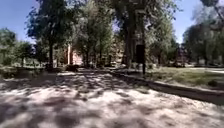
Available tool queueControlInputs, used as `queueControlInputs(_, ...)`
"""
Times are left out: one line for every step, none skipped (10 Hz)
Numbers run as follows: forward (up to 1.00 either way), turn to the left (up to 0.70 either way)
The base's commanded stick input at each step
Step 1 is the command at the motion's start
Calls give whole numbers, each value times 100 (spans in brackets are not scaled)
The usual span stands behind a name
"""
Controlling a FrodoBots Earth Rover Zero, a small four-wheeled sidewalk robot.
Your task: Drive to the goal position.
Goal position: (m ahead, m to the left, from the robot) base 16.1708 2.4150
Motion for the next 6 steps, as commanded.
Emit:
queueControlInputs(85, 34)
queueControlInputs(85, 34)
queueControlInputs(85, 34)
queueControlInputs(85, 34)
queueControlInputs(85, 0)
queueControlInputs(85, 0)
